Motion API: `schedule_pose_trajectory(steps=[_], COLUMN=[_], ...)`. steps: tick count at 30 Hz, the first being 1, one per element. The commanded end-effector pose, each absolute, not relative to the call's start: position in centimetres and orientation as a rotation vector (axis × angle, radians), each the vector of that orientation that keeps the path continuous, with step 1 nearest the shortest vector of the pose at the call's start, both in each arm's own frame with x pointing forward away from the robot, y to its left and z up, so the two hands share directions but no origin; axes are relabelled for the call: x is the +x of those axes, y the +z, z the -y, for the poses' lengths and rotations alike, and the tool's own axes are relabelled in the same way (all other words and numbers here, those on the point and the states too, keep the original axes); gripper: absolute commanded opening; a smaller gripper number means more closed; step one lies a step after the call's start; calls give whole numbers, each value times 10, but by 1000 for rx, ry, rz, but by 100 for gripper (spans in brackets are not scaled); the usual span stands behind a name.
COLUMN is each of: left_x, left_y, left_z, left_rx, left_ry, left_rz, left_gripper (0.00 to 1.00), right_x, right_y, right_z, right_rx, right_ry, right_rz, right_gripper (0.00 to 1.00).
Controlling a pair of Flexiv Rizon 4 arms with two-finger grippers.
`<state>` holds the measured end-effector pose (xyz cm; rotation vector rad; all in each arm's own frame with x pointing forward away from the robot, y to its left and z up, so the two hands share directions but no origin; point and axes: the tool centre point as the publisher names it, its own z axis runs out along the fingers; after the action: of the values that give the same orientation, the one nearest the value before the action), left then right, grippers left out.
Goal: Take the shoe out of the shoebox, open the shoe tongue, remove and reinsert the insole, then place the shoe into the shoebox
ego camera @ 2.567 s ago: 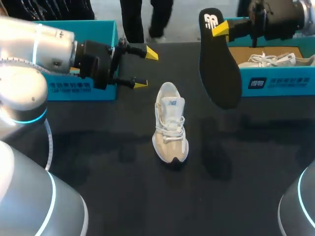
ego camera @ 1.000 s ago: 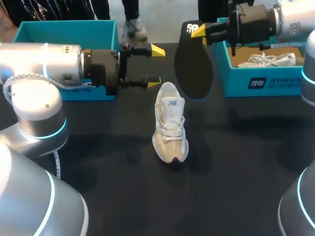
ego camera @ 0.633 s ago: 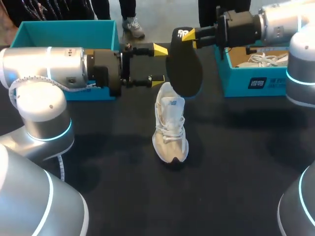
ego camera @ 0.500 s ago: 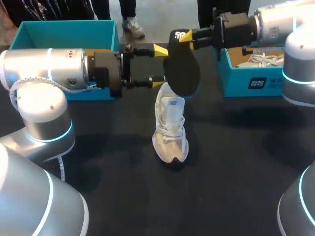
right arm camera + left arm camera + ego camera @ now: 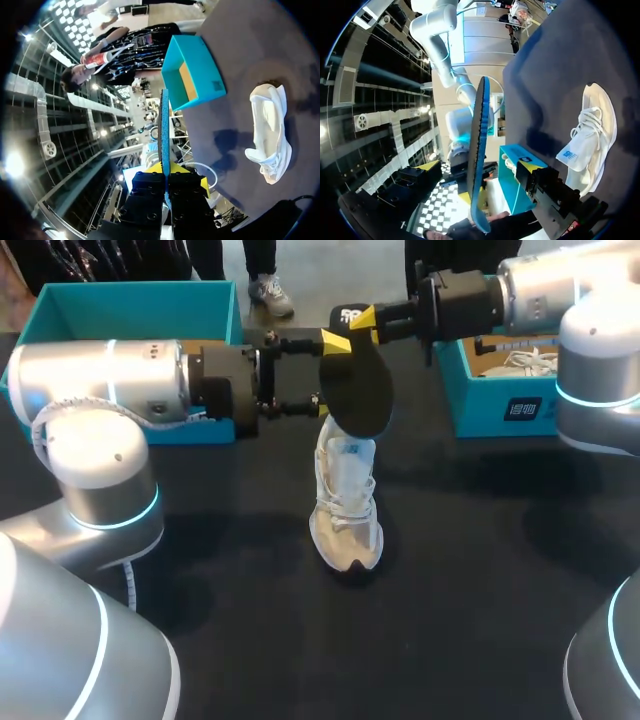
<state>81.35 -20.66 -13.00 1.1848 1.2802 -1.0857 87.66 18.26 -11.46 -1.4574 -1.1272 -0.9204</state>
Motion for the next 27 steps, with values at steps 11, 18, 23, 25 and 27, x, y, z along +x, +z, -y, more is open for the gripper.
schedule_pose_trajectory(steps=[11,18,23,25,27], left_x=[820,820,821,821,821], left_y=[-134,-134,-137,-137,-137], left_z=[213,217,215,214,212], left_rx=[1150,1148,1138,1135,1132], left_ry=[-1083,-1088,-1087,-1084,-1084], left_rz=[-1274,-1263,-1273,-1276,-1278], left_gripper=[38,18,0,0,0], right_x=[875,873,871,871,870], right_y=[-118,-121,-122,-122,-122], right_z=[-192,-197,-197,-197,-197], right_rx=[-1425,-1418,-1419,-1419,-1418], right_ry=[-917,-925,-931,-931,-930], right_rz=[1122,1116,1112,1110,1112], right_gripper=[0,0,0,0,0])
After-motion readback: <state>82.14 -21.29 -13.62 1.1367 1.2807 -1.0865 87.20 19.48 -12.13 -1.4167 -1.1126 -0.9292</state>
